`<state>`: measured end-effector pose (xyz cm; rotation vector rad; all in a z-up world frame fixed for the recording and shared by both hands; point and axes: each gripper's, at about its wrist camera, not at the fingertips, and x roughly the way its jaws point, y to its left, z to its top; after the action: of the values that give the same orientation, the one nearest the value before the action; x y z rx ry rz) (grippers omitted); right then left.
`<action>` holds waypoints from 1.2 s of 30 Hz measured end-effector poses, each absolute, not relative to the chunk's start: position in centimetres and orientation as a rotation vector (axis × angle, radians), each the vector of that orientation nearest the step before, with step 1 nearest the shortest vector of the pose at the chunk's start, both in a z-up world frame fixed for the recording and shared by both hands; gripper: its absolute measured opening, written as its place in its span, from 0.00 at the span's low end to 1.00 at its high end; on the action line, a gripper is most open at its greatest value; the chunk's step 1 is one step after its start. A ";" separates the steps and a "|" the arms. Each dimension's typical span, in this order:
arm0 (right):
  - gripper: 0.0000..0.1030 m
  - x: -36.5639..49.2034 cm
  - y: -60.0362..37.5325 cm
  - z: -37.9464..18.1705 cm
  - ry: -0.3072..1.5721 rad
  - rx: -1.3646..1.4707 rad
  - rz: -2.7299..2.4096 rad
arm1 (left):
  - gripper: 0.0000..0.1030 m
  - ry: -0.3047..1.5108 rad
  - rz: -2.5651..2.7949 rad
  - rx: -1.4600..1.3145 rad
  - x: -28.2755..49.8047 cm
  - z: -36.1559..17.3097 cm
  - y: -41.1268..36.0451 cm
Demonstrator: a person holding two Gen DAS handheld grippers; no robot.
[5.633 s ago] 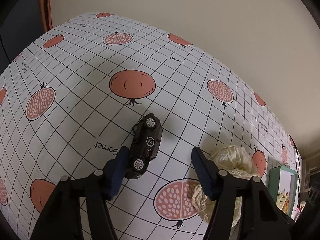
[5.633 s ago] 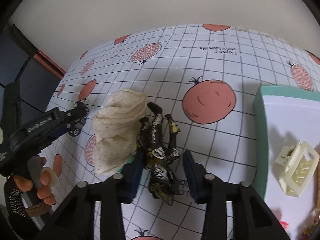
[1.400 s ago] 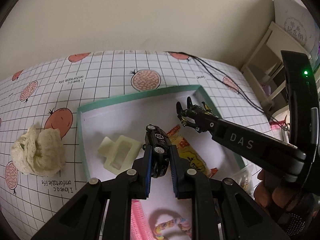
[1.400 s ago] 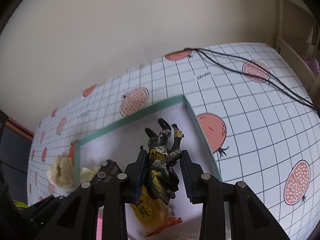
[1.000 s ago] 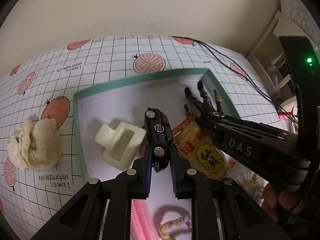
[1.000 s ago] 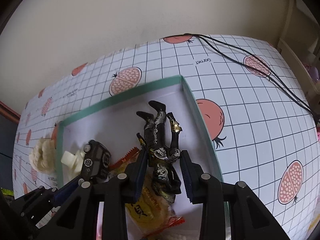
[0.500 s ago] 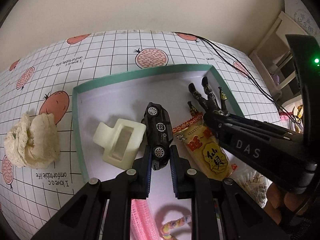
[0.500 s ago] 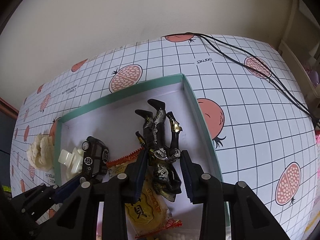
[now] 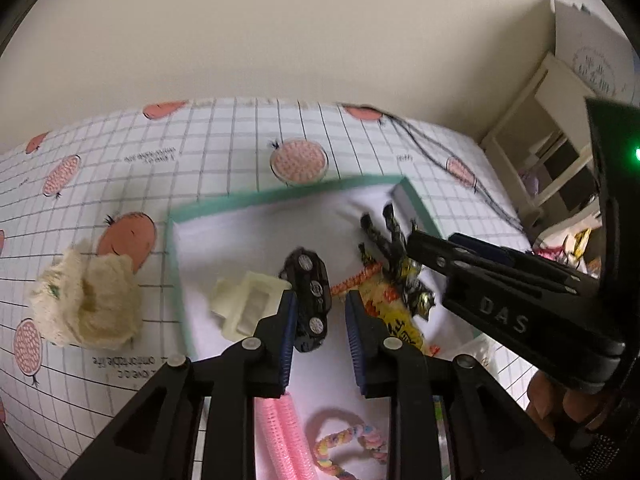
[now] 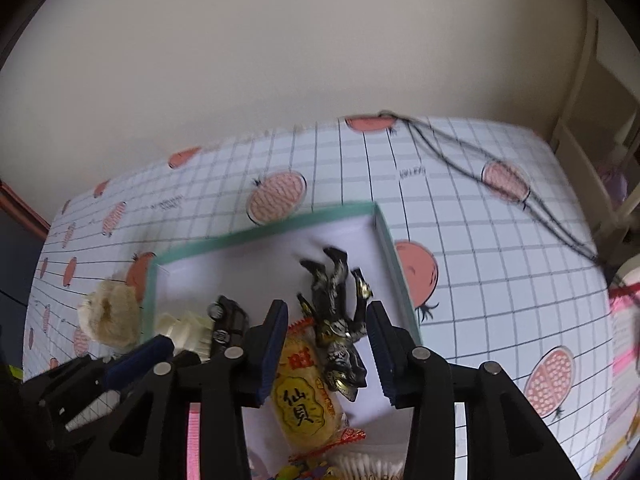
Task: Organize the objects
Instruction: 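Open both tools to release the car and robot figure in the tray, then withdraw both tools from the tray toward the cream lace cloth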
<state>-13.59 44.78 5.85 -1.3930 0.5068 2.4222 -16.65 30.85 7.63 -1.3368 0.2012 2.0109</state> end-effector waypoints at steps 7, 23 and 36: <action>0.43 -13.7 44.0 7.7 0.477 -1.347 2.468 | 0.28 0.131 2.110 -1.287 -18.1 9.6 28.4; 0.72 -14.5 42.8 6.6 0.440 -1.373 2.510 | 0.73 0.060 2.313 -1.314 -21.2 9.2 24.2; 0.97 -15.0 41.8 6.6 0.409 -1.370 2.545 | 1.00 0.034 2.413 -1.307 -22.5 9.2 22.5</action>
<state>-14.99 41.81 6.60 -1.3697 0.4090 2.5449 -22.50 22.52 9.23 -1.3066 0.0337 2.4126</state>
